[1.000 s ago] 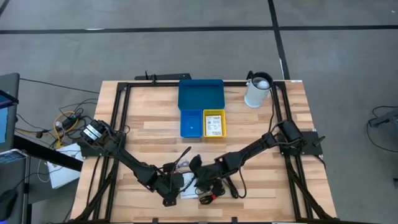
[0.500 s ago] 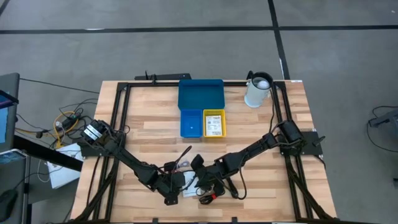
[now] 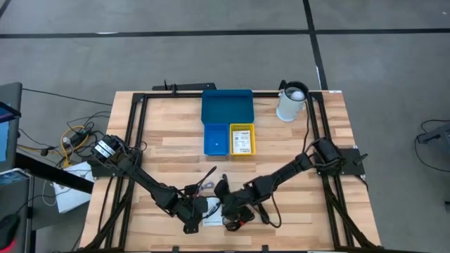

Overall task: Pick and place items into bin
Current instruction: Put the white card reader box into the yellow bin

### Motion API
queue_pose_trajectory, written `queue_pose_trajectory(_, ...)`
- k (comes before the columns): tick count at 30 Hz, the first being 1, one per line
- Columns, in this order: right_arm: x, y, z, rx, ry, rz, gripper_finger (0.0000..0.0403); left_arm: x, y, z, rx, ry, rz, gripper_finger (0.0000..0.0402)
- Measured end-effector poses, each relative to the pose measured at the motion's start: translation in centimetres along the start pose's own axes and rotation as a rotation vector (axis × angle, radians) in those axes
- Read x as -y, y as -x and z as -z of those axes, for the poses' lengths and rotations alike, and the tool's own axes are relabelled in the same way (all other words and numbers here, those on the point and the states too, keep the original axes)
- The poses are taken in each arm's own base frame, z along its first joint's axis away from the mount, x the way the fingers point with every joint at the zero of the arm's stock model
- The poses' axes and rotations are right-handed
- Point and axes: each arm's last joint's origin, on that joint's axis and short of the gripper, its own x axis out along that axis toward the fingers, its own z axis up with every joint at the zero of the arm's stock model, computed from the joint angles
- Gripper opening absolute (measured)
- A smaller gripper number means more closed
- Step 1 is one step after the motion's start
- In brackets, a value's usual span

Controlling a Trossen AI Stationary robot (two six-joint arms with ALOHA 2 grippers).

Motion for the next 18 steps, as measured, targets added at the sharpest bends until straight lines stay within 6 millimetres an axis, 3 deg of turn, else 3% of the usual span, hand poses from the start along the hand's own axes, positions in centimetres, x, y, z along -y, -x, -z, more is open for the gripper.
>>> queue_pose_trajectory(18,-1.03,0.28,-0.95,-0.044,0.126,0.085,0.0093,-0.10,-0.02,0.01,0.008,-0.009,-0.021,0.0060)
